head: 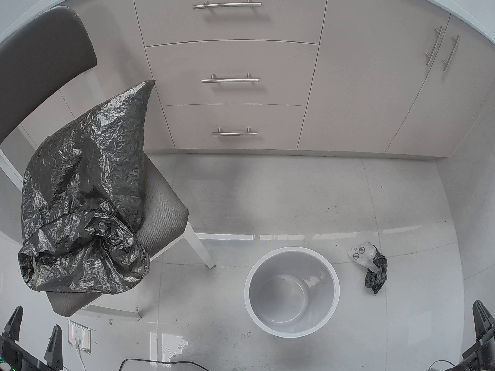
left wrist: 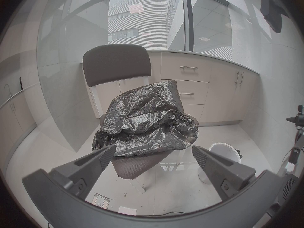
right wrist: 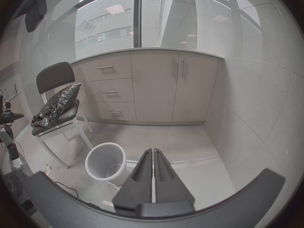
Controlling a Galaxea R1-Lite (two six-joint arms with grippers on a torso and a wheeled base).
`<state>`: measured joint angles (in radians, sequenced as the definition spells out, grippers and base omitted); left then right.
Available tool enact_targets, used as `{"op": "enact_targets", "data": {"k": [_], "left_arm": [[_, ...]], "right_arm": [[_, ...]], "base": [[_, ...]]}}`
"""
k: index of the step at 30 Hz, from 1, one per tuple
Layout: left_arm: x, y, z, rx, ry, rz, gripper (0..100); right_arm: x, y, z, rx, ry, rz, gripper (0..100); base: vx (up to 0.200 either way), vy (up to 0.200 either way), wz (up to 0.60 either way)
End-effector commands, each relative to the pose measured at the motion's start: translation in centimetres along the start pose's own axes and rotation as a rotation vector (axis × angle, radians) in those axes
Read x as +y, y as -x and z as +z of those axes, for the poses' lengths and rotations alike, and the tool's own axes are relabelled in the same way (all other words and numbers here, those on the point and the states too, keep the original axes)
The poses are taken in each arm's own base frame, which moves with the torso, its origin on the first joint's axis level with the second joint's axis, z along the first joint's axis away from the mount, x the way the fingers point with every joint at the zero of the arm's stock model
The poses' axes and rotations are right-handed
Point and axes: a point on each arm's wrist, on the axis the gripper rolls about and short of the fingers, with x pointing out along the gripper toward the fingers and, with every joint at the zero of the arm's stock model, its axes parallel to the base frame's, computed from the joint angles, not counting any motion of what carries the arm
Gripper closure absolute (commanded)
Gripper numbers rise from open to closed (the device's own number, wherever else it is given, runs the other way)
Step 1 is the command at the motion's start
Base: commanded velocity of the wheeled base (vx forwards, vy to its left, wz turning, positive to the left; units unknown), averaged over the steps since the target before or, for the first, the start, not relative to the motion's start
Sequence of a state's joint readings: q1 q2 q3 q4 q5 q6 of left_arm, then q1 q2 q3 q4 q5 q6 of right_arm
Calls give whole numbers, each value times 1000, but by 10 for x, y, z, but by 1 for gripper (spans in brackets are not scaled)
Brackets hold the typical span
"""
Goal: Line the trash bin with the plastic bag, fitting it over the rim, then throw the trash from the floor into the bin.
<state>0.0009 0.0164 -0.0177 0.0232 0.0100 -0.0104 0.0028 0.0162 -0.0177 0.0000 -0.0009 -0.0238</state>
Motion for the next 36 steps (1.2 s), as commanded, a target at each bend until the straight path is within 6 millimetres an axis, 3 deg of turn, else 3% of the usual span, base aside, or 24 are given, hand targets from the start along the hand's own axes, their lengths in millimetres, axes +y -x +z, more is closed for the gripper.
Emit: {"op": "enact_targets", "data": {"k": [1,4,5,6,7,8,9,10,13,14,15,19,23,24,28,29,31,36], "left_arm": [[0,1,0,-22,2,3,0],[0,6,23,-82,27,-7,0],[0,10,69,-119,124,-47,0],[0,3,79,-74,167,-66,0],[0,-5,84,-37,158,-79,0],[0,-5,84,-37,158,-79,0],[-1,-12,88,-23,84,-100,0],[-1,-14,88,-14,54,-119,0],[-3,-21,91,22,22,-193,0],[-5,-31,98,68,12,-226,0],[-6,-35,101,81,10,-232,0],[-14,-82,124,217,-79,-288,0],[-25,-140,129,316,-155,-334,0],[-26,-144,130,317,-169,-335,0],[-19,-191,127,347,-405,-302,0],[-19,-191,127,347,-405,-302,0],[-16,-218,129,351,-590,-327,0],[-18,-233,131,337,-739,-362,0]], "right_arm": [[0,0,-5,-2,1,1,100],[0,4,16,-91,-34,5,100],[-5,20,109,-293,-264,64,100],[-7,18,144,-289,-391,116,100],[-8,17,157,-258,-405,137,100],[-8,17,157,-258,-405,137,100],[-6,-2,160,-139,-225,141,100],[-4,-12,155,-91,-153,150,100],[-1,-30,147,-52,-123,190,100],[3,-48,146,-48,-131,257,100],[4,-53,146,-46,-134,270,100],[16,-99,152,-19,-251,329,100],[26,-129,160,11,-550,369,100],[26,-130,160,18,-563,368,100],[28,-137,153,62,-591,359,100],[28,-137,153,62,-591,359,100],[29,-136,153,64,-589,369,100],[30,-137,150,81,-589,375,100]], "base": [[0,0,0],[0,0,0],[0,0,0],[0,0,0],[0,0,0],[0,0,0],[0,0,0],[0,0,0],[0,0,0],[0,0,0],[0,0,0],[0,0,0],[0,0,0],[0,0,0],[0,0,0],[0,0,0],[0,0,0],[0,0,0]]}}
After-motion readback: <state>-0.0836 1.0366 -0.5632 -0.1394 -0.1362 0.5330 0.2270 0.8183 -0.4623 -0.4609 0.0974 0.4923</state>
